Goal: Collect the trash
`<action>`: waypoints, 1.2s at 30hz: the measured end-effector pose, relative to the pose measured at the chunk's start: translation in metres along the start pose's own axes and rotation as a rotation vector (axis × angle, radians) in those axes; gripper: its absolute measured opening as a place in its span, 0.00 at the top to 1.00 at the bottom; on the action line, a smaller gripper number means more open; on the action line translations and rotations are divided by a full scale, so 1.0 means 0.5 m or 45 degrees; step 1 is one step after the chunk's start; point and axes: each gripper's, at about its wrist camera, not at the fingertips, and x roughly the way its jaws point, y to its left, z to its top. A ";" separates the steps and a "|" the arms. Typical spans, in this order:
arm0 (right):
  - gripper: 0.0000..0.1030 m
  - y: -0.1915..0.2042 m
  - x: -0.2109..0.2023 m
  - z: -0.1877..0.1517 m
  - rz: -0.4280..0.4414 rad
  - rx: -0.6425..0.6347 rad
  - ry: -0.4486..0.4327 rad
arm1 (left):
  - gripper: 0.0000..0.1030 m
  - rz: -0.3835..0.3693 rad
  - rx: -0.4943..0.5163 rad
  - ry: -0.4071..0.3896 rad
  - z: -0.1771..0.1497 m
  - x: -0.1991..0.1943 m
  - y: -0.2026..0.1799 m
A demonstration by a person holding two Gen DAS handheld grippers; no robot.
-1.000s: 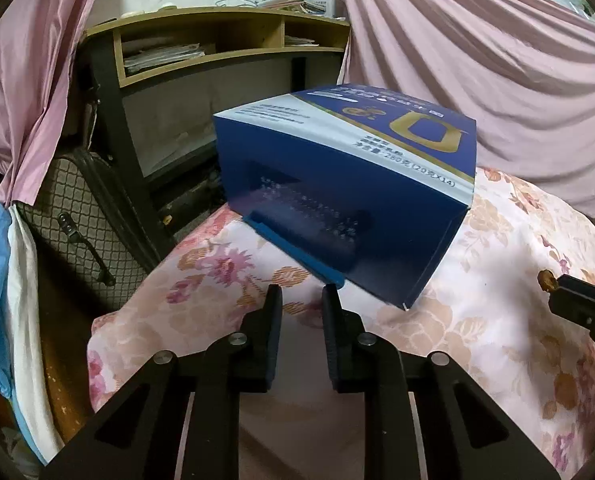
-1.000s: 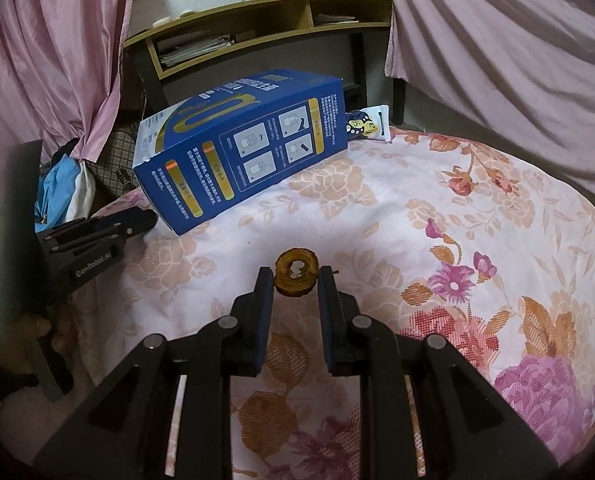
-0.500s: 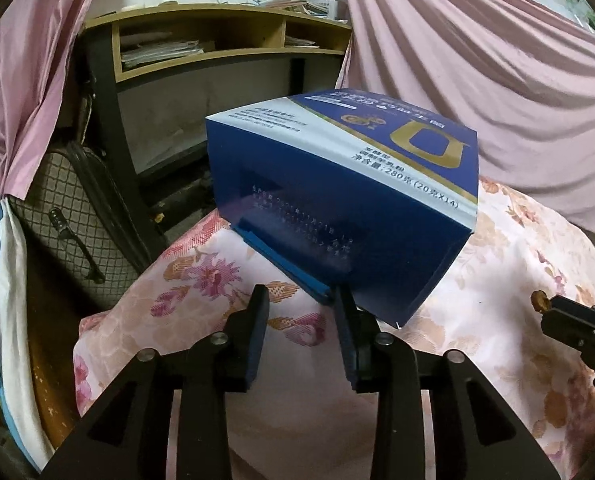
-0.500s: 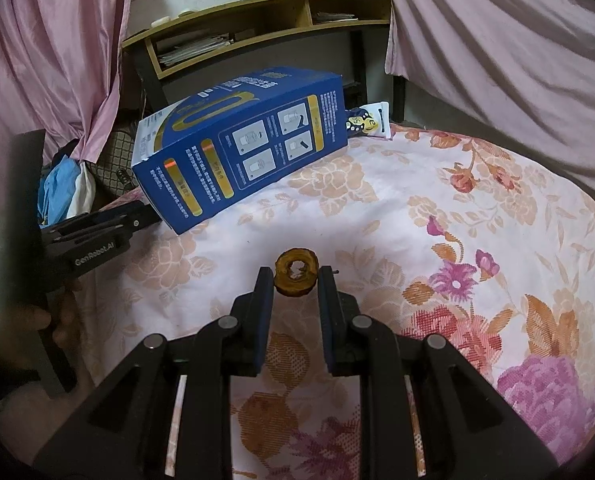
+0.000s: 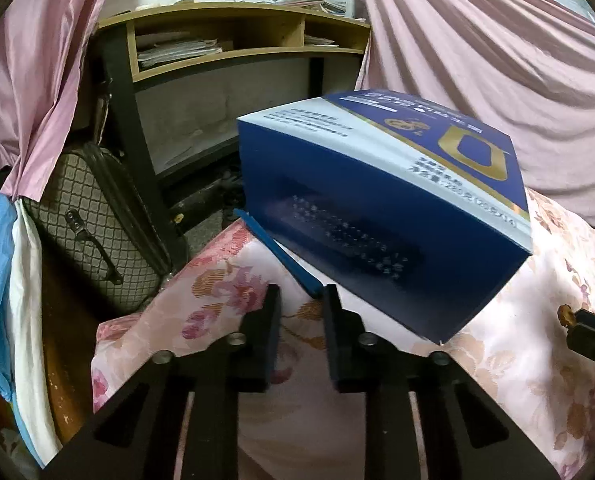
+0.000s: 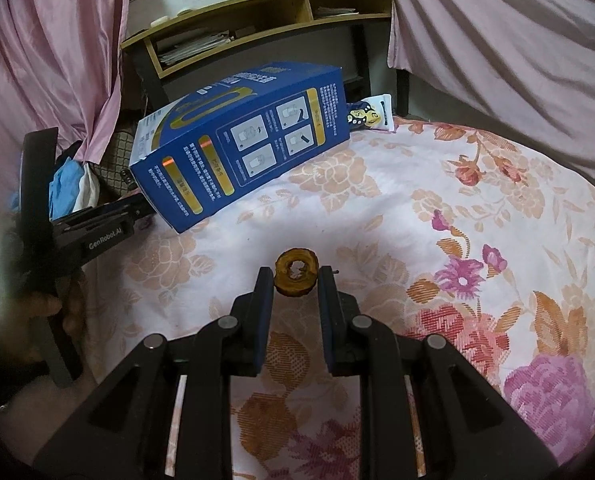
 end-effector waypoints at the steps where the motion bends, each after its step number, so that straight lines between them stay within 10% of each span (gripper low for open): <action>1: 0.52 0.000 0.001 0.000 0.001 0.000 0.001 | 0.90 0.001 -0.003 0.002 0.000 -0.001 0.003; 19: 0.52 0.001 0.002 -0.001 0.003 -0.007 0.002 | 1.00 -0.148 -0.151 0.039 0.001 -0.028 0.056; 24: 0.52 -0.001 0.003 0.000 0.007 0.001 0.004 | 0.69 -0.171 -0.198 0.014 0.021 -0.030 0.062; 36: 0.52 -0.004 0.004 -0.001 0.022 0.020 0.005 | 0.73 -0.098 -0.131 0.033 0.028 -0.005 0.038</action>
